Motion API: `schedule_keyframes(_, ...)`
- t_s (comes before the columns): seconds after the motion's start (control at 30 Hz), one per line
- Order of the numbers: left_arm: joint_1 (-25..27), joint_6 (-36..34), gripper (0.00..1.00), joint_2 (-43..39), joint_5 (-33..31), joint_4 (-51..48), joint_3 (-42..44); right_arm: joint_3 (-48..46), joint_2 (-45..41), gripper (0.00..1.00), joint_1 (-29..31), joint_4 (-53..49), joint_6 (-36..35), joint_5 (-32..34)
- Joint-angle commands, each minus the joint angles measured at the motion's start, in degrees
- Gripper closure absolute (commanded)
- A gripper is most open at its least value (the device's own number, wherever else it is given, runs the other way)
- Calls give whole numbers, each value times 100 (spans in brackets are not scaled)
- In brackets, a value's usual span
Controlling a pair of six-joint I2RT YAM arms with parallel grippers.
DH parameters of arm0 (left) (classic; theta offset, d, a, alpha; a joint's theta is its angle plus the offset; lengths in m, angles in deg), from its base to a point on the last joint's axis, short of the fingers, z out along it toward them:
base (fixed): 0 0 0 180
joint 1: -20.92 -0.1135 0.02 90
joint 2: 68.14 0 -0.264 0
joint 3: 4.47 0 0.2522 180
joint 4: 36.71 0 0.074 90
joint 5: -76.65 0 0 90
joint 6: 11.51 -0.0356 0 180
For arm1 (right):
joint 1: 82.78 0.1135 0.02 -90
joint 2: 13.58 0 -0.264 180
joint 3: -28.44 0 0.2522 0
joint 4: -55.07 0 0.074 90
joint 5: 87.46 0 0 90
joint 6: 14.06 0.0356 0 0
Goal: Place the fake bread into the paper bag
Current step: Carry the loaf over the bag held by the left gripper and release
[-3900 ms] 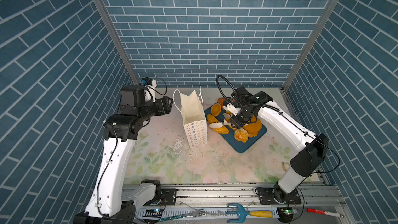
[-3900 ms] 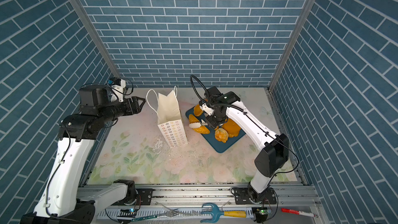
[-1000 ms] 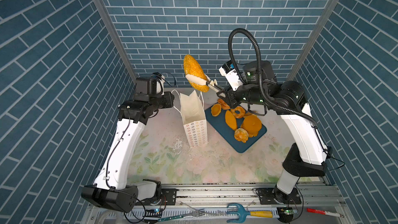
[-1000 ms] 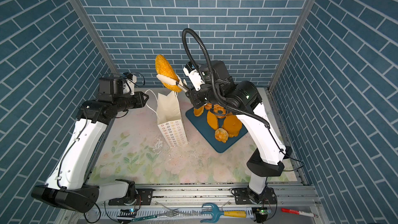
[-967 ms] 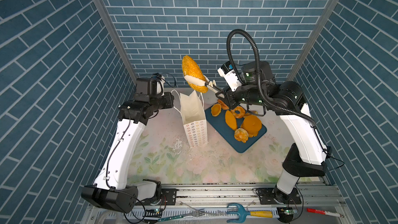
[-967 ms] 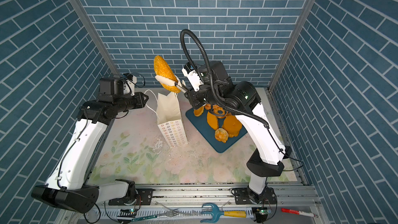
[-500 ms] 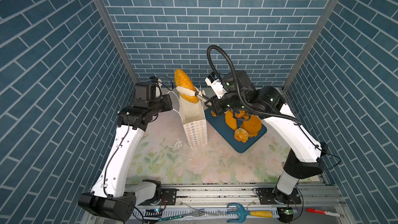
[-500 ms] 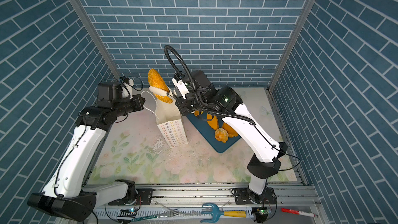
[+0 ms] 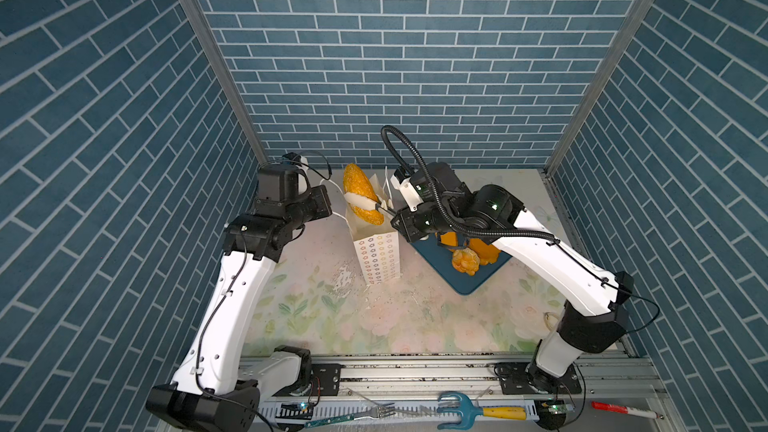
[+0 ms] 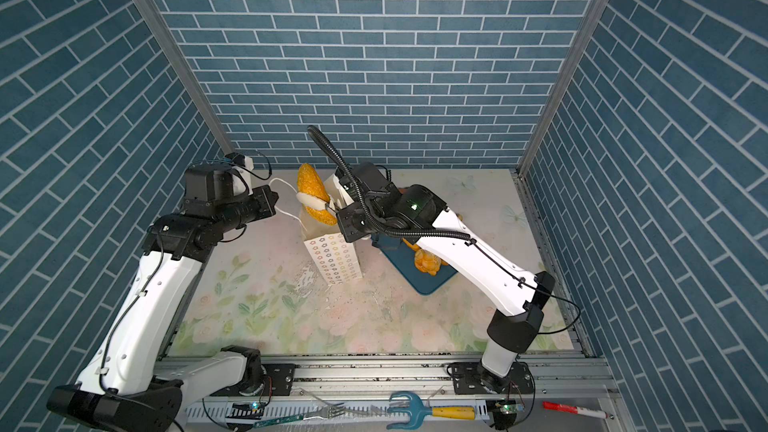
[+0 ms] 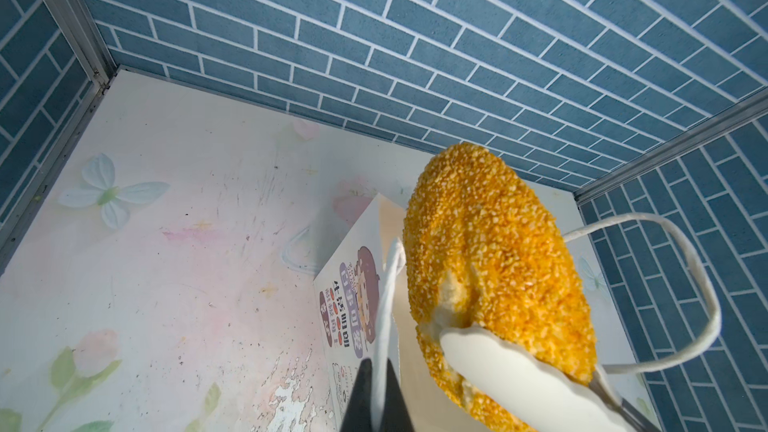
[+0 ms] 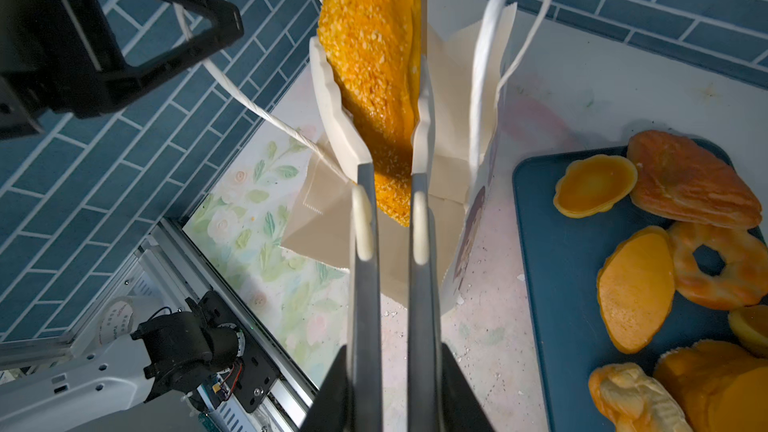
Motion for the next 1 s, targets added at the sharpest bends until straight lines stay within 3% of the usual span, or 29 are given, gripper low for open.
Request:
schedule_keyframes(0.0, 8, 99, 100, -113, -69, 123, 66, -18, -418, 74, 38, 379, 389, 193)
schedule_keyframes(0.5, 11, 131, 100, -165, -58, 99, 67, 427, 14, 67, 55, -683, 274, 100)
schedule_keyframes(0.7, 9, 118, 100, -167, -58, 86, 72, 654, 123, 49, 78, -888, 151, 239)
schedule_keyframes(0.97, 13, 75, 100, -61, 11, 102, 21, 1208, 393, 44, 128, -1101, -71, 480)
